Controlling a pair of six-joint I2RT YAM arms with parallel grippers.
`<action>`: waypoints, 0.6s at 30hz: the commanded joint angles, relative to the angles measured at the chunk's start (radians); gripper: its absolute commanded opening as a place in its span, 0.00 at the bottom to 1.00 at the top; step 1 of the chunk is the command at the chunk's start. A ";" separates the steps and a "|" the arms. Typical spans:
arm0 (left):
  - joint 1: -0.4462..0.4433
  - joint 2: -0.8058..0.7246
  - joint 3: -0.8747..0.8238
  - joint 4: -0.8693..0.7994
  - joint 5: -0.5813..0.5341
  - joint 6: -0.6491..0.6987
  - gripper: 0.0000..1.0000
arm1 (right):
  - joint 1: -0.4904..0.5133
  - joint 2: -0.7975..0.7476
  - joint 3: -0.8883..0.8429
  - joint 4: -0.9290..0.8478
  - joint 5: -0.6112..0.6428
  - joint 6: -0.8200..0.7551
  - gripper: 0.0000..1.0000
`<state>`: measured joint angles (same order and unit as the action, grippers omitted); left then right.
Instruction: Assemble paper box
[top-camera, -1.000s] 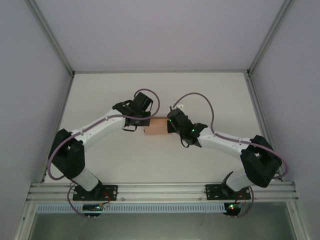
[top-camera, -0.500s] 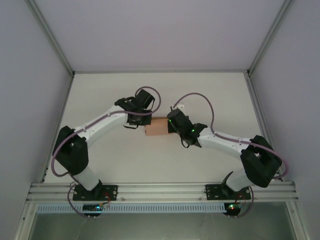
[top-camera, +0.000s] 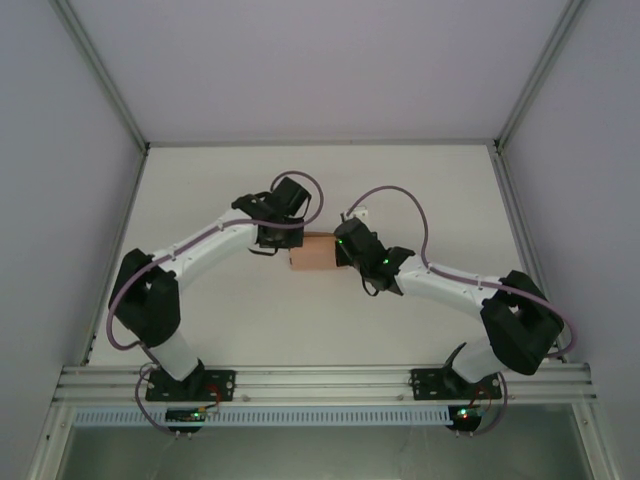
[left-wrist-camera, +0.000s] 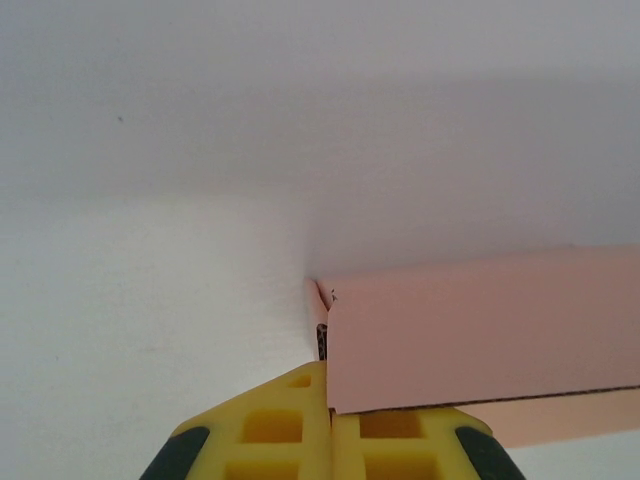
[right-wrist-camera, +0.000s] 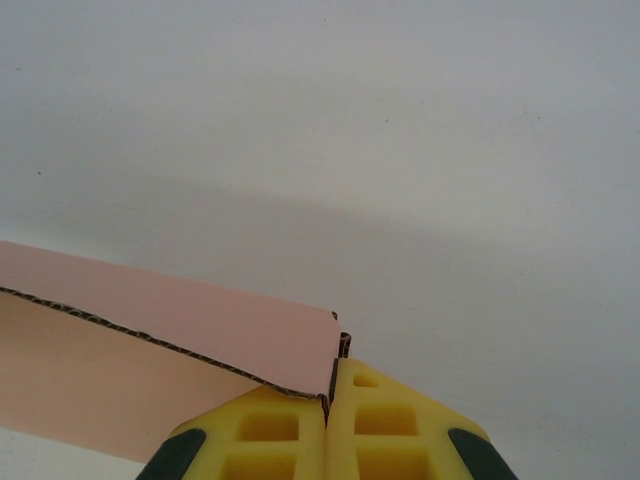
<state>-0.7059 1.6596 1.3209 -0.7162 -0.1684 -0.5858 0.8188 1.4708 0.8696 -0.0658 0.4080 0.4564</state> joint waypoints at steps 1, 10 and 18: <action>-0.044 0.004 -0.133 0.053 0.037 -0.029 0.00 | 0.025 0.052 -0.068 -0.117 -0.107 0.001 0.00; -0.086 -0.075 -0.344 0.189 0.024 -0.049 0.00 | 0.030 0.018 -0.131 -0.041 -0.106 -0.024 0.00; -0.130 -0.051 -0.330 0.176 -0.057 -0.031 0.00 | -0.014 -0.117 -0.064 -0.079 -0.209 -0.085 0.25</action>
<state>-0.7959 1.5269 1.0420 -0.3996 -0.3157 -0.6186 0.8154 1.3952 0.7879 -0.0315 0.3302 0.3969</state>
